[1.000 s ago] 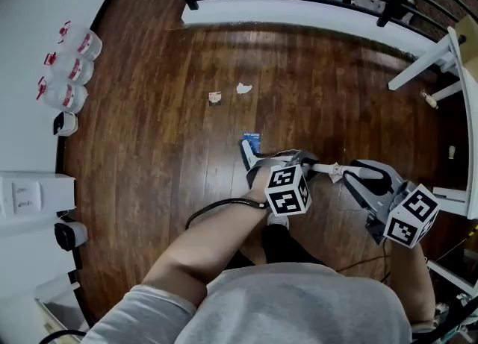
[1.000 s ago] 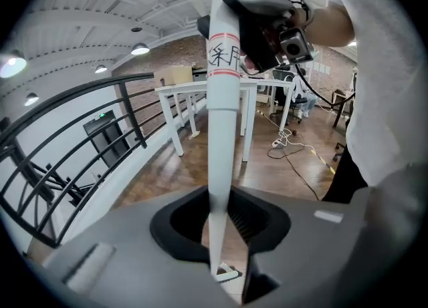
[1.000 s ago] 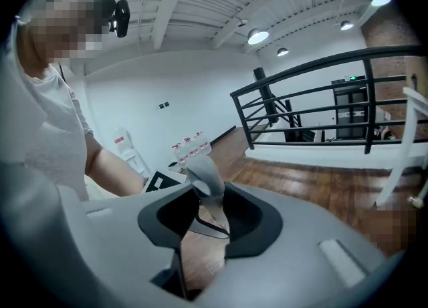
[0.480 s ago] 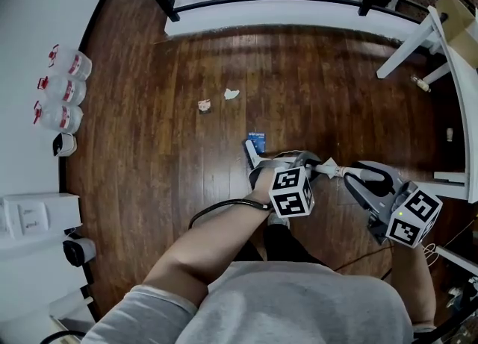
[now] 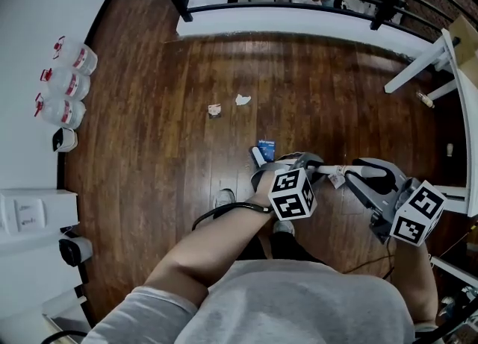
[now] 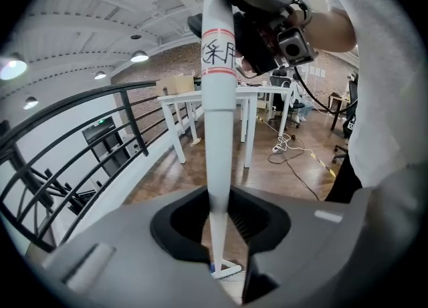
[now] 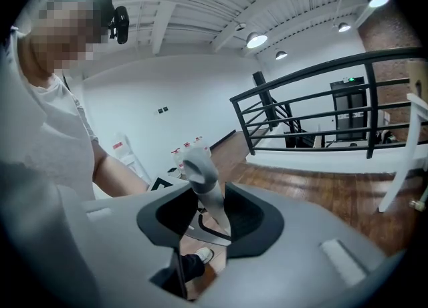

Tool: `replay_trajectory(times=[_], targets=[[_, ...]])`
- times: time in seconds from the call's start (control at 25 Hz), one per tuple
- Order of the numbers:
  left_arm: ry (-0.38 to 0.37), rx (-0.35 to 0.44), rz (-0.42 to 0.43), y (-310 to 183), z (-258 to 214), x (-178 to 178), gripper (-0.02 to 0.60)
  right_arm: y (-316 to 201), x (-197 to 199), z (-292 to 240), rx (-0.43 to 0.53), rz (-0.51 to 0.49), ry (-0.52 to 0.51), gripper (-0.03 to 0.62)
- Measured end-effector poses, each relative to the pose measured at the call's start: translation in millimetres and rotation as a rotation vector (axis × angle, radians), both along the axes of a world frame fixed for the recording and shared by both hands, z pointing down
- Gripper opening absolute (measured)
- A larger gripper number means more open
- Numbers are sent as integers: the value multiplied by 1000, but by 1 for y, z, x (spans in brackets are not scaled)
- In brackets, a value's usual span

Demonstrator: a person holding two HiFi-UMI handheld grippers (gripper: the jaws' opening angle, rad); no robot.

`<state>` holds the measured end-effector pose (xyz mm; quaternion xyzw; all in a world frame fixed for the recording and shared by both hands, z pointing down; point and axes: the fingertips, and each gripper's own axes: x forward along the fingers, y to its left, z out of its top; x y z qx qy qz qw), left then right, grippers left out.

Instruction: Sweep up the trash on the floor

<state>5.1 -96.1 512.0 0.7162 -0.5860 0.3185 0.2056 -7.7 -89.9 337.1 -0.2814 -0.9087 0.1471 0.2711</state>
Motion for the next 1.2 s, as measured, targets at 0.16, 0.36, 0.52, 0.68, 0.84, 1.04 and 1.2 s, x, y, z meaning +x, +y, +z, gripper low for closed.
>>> replay_trajectory(times=[0.16, 0.36, 0.52, 0.68, 0.84, 1.04, 1.2], targets=[[-1, 22, -3, 28, -10, -32, 86, 35, -36, -10, 31, -23, 3, 127], [5, 17, 5, 82, -17, -79, 86, 96, -84, -18, 62, -46, 3, 130], [-18, 7, 8, 130, -23, -118, 85, 147, -118, -25, 61, -59, -19, 135], [-50, -1, -3, 179, -26, -163, 84, 194, -155, -28, 41, -65, -47, 137], [-83, -23, -17, 225, -23, -211, 83, 232, -197, -24, 3, -54, -70, 137], [-116, -82, -12, 267, -9, -256, 83, 259, -235, -7, -55, -14, -89, 133], [-131, -144, 4, 288, 11, -280, 83, 271, -254, 16, -81, 8, -95, 129]])
